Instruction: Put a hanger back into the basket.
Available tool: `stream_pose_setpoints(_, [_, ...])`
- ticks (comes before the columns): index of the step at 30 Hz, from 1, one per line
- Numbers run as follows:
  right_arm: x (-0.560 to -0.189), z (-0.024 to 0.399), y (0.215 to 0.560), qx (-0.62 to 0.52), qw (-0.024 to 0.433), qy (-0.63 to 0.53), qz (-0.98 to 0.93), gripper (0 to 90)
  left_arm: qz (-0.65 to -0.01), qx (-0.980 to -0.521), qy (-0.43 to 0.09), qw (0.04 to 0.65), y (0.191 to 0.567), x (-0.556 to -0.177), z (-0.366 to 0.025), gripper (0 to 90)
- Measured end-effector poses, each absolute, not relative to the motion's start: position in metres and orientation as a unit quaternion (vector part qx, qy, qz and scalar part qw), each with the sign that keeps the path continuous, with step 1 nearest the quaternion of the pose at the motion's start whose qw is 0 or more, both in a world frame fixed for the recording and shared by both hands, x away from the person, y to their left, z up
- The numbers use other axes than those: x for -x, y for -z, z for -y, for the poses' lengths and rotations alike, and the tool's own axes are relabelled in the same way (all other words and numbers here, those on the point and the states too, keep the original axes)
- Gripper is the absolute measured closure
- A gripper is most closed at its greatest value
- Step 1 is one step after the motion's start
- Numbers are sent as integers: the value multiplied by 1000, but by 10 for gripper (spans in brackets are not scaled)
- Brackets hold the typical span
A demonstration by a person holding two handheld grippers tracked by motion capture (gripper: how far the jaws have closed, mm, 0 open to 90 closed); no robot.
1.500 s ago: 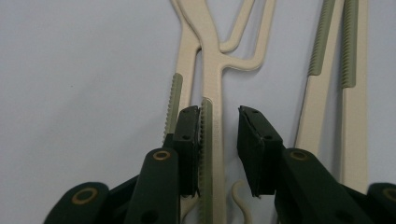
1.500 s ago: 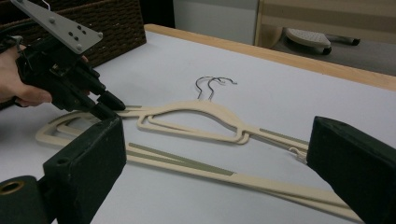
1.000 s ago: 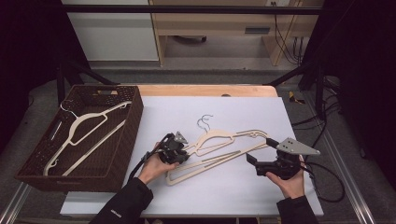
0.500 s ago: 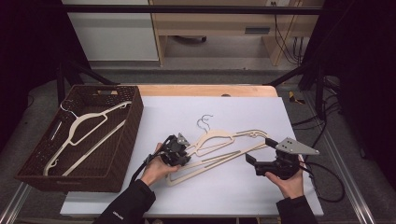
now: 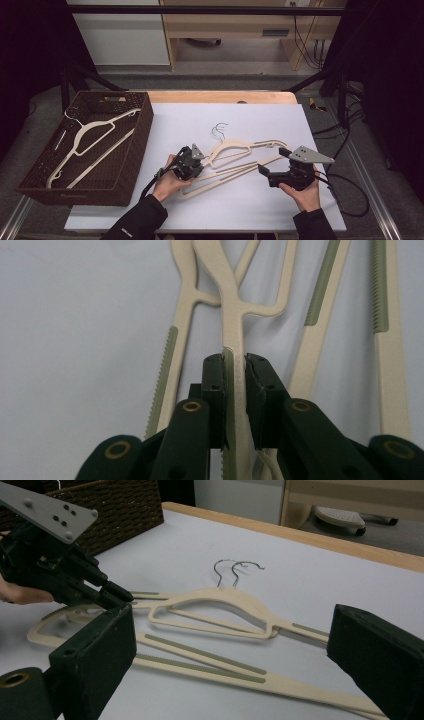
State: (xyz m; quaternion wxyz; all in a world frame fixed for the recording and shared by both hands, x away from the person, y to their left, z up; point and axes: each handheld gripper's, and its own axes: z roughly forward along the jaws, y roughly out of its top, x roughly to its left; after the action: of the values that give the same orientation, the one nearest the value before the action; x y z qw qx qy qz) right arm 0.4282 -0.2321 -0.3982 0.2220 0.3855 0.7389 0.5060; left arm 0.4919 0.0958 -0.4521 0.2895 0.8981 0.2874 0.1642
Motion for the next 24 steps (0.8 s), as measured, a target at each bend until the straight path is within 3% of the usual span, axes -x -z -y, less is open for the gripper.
stream_pose_setpoints(24, [-484, 167, 400, -372, 188, -508, -754, 108, -273, -875, -231, 326, 415, -464, -105, 795])
